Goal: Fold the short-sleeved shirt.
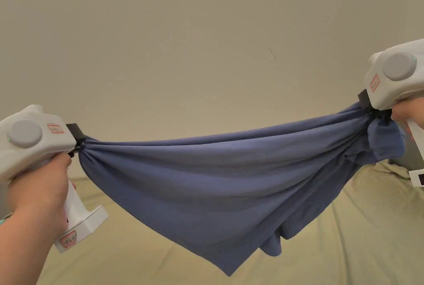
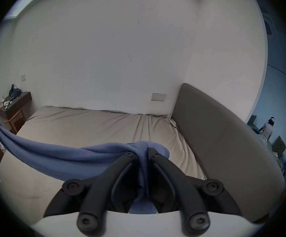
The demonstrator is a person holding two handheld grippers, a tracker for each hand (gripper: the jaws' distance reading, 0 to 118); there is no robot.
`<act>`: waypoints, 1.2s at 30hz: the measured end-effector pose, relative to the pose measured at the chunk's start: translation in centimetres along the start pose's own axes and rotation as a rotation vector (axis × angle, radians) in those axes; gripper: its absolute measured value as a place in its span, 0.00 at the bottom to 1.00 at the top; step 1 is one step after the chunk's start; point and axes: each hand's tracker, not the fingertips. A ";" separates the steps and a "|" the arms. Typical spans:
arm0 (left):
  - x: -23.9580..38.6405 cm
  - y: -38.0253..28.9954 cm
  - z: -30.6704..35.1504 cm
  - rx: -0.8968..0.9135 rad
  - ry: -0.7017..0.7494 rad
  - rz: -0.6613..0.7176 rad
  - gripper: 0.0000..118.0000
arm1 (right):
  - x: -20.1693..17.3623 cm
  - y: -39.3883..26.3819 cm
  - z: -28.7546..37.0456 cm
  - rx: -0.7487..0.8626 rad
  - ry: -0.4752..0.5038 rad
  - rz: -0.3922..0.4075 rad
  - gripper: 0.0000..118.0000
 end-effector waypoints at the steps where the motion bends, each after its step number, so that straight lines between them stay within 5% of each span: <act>1: -0.3 -1.1 -0.5 -0.020 -0.018 0.002 0.02 | 0.0 -1.1 -0.9 -0.013 0.009 0.000 0.11; 7: -3.2 -9.4 -2.7 -0.214 -0.029 0.091 0.02 | -0.7 -10.7 -5.4 -0.100 0.099 0.049 0.11; 10: -4.7 -13.9 -2.3 -0.263 -0.007 0.024 0.02 | -1.0 -16.5 -6.2 -0.156 0.147 0.059 0.11; 19: -11.4 -23.2 3.7 -0.396 -0.051 0.035 0.02 | -0.7 -33.6 -2.2 -0.235 0.223 0.055 0.11; 30: -20.2 -27.3 11.7 -0.531 -0.069 -0.004 0.02 | 2.1 -44.3 7.3 -0.347 0.324 0.039 0.11; 36: -23.7 -30.2 12.4 -0.641 -0.012 -0.033 0.02 | 2.0 -47.9 7.5 -0.510 0.335 0.110 0.11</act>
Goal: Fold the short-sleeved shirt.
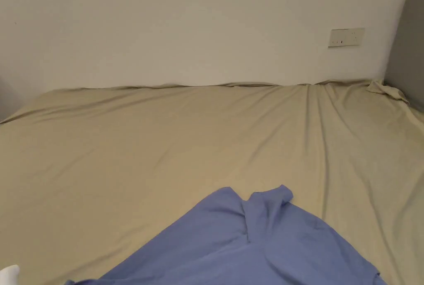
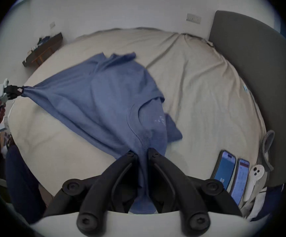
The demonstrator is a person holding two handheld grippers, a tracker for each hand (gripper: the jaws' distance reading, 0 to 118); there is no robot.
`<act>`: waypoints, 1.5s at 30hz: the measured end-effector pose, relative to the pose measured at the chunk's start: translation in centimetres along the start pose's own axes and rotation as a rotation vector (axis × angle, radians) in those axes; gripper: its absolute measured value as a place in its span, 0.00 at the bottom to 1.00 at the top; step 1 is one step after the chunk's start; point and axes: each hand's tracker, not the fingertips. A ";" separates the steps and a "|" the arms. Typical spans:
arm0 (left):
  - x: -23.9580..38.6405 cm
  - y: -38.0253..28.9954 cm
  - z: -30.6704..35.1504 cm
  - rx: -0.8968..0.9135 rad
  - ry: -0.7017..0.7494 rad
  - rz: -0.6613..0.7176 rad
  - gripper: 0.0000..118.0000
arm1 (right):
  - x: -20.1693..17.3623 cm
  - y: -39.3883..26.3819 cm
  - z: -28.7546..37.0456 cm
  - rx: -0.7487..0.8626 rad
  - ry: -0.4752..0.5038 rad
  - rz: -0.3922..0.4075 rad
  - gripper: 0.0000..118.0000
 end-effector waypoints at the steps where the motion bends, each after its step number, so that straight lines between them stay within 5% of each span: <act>1: -0.8 -0.2 -0.4 -0.019 0.018 -0.002 0.02 | 0.1 -0.2 -0.4 -0.025 -0.010 0.006 0.11; 12: -4.4 -2.9 -4.9 -0.142 0.095 0.022 0.02 | -0.2 -0.4 -5.0 -0.170 -0.035 0.046 0.11; 17: -2.7 -2.7 -4.7 -0.144 0.159 -0.078 0.02 | -0.1 -0.3 -6.9 -0.209 -0.037 0.016 0.11; 18: -2.3 -2.8 -4.7 -0.141 0.166 -0.089 0.07 | 0.0 0.0 -6.7 -0.221 -0.033 0.003 0.12; 19: -2.0 -2.6 -4.5 -0.145 0.170 -0.083 0.29 | 0.2 0.4 -6.5 -0.228 -0.029 -0.006 0.25; 21: -1.5 -1.7 -2.9 -0.132 0.112 -0.022 0.94 | 0.2 1.0 -4.9 -0.198 -0.029 -0.002 0.90; 22: -0.9 -1.2 -1.3 -0.077 0.043 0.006 1.00 | 0.1 1.5 -3.2 -0.123 -0.052 0.017 1.00; 25: 2.5 0.6 6.4 0.178 -0.098 -0.033 1.00 | -1.0 3.8 5.1 0.229 -0.157 0.005 0.96; 29: 6.9 0.3 12.0 0.349 -0.098 -0.146 1.00 | -4.1 5.6 13.4 0.500 -0.101 -0.081 1.00; 32: 9.0 -1.6 14.0 0.289 -0.040 -0.182 1.00 | -6.5 4.9 14.9 0.560 -0.017 -0.154 1.00; 33: 9.1 -2.9 13.9 0.315 -0.032 -0.169 0.95 | -7.4 4.3 14.8 0.581 0.009 -0.179 0.96; 34: 9.5 -4.2 14.0 0.307 -0.033 -0.132 0.55 | -8.6 3.7 14.7 0.599 0.042 -0.181 0.68; 35: 9.6 -5.2 13.8 0.300 -0.027 -0.126 0.08 | -9.5 3.2 14.4 0.606 0.050 -0.170 0.22; 36: 9.7 -6.4 13.4 0.282 0.015 -0.089 0.00 | -10.2 2.7 13.5 0.583 0.051 -0.174 0.02; 40: 8.3 -8.7 10.8 0.192 0.036 -0.125 0.00 | -12.0 1.9 11.7 0.514 0.175 -0.146 0.02; 43: 6.1 -7.2 7.9 0.165 0.124 -0.103 0.00 | -12.2 2.0 10.9 0.516 0.145 -0.081 0.02; 44: 5.3 -6.7 6.8 0.180 0.149 -0.097 0.05 | -12.2 2.4 10.8 0.513 0.137 -0.073 0.02; 45: 4.6 -6.3 5.6 0.172 0.197 -0.116 0.43 | -12.0 2.6 10.7 0.515 0.135 -0.073 0.02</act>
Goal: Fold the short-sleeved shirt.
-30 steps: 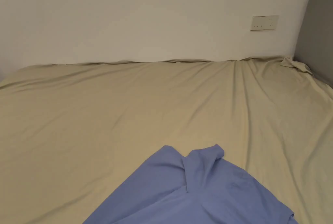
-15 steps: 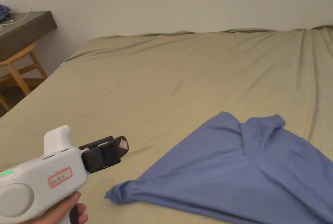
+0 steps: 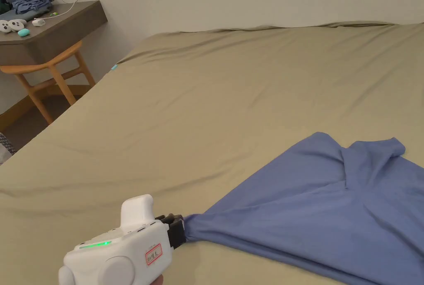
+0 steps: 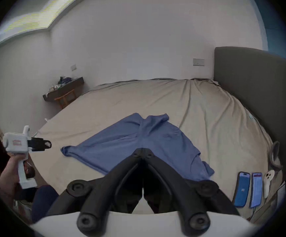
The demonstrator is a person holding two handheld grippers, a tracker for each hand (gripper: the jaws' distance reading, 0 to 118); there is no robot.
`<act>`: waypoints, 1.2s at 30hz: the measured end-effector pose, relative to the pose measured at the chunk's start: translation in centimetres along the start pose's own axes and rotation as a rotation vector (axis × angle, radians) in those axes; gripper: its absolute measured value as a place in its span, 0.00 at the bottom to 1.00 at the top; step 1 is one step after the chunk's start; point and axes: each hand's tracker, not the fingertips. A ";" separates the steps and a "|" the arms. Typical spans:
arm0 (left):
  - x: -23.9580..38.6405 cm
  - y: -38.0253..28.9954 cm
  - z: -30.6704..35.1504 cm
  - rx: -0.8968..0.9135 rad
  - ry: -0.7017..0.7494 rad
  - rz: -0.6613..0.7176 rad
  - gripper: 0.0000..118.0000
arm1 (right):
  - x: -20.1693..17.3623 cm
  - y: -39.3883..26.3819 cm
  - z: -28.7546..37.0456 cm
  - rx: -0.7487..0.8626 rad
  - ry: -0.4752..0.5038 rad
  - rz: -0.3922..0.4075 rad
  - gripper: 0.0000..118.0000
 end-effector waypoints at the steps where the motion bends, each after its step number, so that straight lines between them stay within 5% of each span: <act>1: -0.5 0.3 -1.9 -0.028 0.047 -0.023 1.00 | 0.3 0.1 -0.2 0.001 0.001 -0.003 0.02; 3: -1.7 -0.7 -5.5 -0.197 0.071 -0.052 1.00 | 0.5 0.5 -0.7 -0.002 0.000 -0.011 0.02; 7: -3.2 -4.9 -13.3 -0.248 0.113 -0.087 1.00 | 1.1 0.6 -2.2 -0.032 -0.015 -0.031 0.02; 8: -3.3 -0.3 -12.9 -0.294 0.133 -0.096 1.00 | 1.3 0.5 -2.5 -0.042 -0.019 -0.033 0.02; 13: -2.6 0.1 -13.1 -0.271 0.152 -0.130 0.98 | 2.2 0.1 -4.1 -0.088 -0.050 -0.040 0.02; 14: -2.3 0.3 -12.3 -0.233 0.132 -0.154 0.87 | 2.4 0.0 -4.3 -0.094 -0.057 -0.039 0.02; 15: -2.0 0.4 -11.5 -0.187 0.112 -0.143 0.62 | 2.6 0.1 -4.6 -0.101 -0.065 -0.037 0.02; 16: -1.4 0.3 -11.1 -0.160 0.068 -0.111 0.08 | 2.8 0.0 -4.9 -0.109 -0.075 -0.035 0.02; 17: -0.8 0.1 -10.6 -0.156 0.014 -0.080 0.02 | 3.1 -0.1 -5.2 -0.117 -0.087 -0.032 0.02; 28: 0.3 1.1 -8.7 -0.117 -0.038 -0.010 0.02 | 11.2 1.1 -11.5 -0.182 -0.181 0.052 0.02; 32: 0.4 1.4 -8.5 -0.091 -0.058 -0.011 0.02 | 15.6 1.4 -17.7 -0.325 -0.141 -0.005 0.05; 34: 0.4 1.5 -8.4 -0.080 -0.077 0.011 0.02 | 17.3 1.2 -20.6 -0.391 -0.132 -0.045 0.17; 35: 0.4 1.5 -8.5 -0.073 -0.084 0.021 0.02 | 17.7 1.1 -21.7 -0.415 -0.131 -0.063 0.31; 36: 1.0 1.2 -7.7 -0.067 -0.092 0.036 0.02 | 18.0 1.0 -22.7 -0.433 -0.131 -0.078 0.55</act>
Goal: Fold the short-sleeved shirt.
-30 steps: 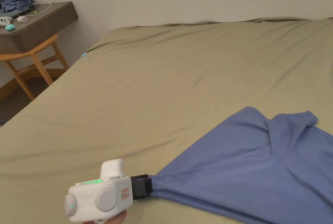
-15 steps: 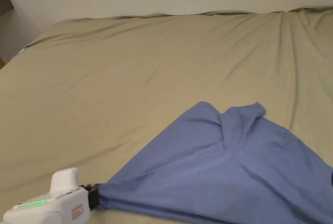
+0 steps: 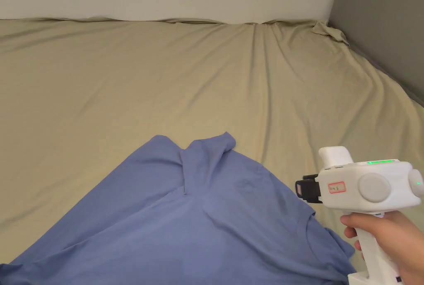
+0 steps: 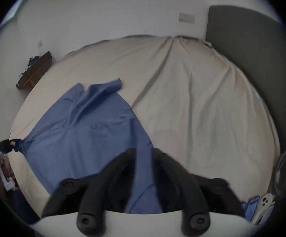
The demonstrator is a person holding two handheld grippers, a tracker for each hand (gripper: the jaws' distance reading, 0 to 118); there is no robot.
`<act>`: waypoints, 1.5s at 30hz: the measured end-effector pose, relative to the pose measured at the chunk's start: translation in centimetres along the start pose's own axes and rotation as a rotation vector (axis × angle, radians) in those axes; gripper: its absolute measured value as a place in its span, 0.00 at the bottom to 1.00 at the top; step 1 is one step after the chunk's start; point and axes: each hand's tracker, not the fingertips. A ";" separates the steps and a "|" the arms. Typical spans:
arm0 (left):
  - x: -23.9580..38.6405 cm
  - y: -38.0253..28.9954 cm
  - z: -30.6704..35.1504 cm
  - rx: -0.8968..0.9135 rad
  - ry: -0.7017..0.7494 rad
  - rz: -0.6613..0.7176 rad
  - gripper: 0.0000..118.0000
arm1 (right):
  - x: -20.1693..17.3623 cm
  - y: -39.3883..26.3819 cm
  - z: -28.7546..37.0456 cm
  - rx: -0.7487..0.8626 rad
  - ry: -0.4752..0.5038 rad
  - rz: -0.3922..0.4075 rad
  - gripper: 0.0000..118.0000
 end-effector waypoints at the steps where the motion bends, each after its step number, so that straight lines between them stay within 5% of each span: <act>1: 0.2 -0.2 -0.1 -0.016 -0.036 0.049 0.02 | 0.1 0.4 -0.8 -0.025 0.011 -0.004 0.83; 3: 0.3 -0.3 -0.2 -0.022 -0.047 0.063 0.03 | -0.1 0.7 -2.0 -0.052 0.019 0.001 0.93; 10: 1.6 -0.2 -0.6 -0.056 -0.005 0.009 0.03 | -1.6 0.5 -4.8 -0.221 -0.027 0.069 0.93; 11: 1.8 -0.3 -0.6 -0.057 0.005 -0.001 0.03 | -1.8 0.5 -5.2 -0.236 -0.048 0.067 0.89; 12: 1.8 -0.2 -0.6 -0.058 0.011 -0.009 0.03 | -1.9 0.4 -5.1 -0.214 -0.045 0.068 0.75; 13: 1.8 -0.2 -0.6 -0.060 0.012 -0.011 0.03 | -1.9 0.3 -5.1 -0.209 -0.058 0.069 0.34; 14: 1.8 -0.2 -0.5 -0.062 0.017 -0.010 0.03 | -1.9 0.3 -5.1 -0.211 -0.065 0.056 0.08; 19: 1.1 -0.2 -0.4 -0.061 0.021 0.027 0.03 | -1.4 -0.7 -3.5 -0.162 0.087 -0.047 0.05; 23: 0.6 -0.1 0.5 -0.010 -0.007 0.092 0.03 | -1.0 -1.7 1.2 0.063 0.301 -0.173 0.04; 25: 0.4 0.2 1.3 0.036 -0.040 0.147 0.03 | -1.2 -1.9 4.2 0.206 0.357 -0.147 0.04; 36: 3.9 11.3 7.8 0.355 -0.151 0.217 0.03 | -7.7 4.4 22.5 0.669 -0.132 0.272 0.04; 41: 6.1 18.9 10.8 0.474 -0.173 0.228 0.03 | -9.4 8.9 28.0 0.790 -0.353 0.357 0.04; 45: 9.1 24.3 12.6 0.540 -0.179 0.158 0.03 | -9.8 13.3 31.2 0.819 -0.358 0.330 0.04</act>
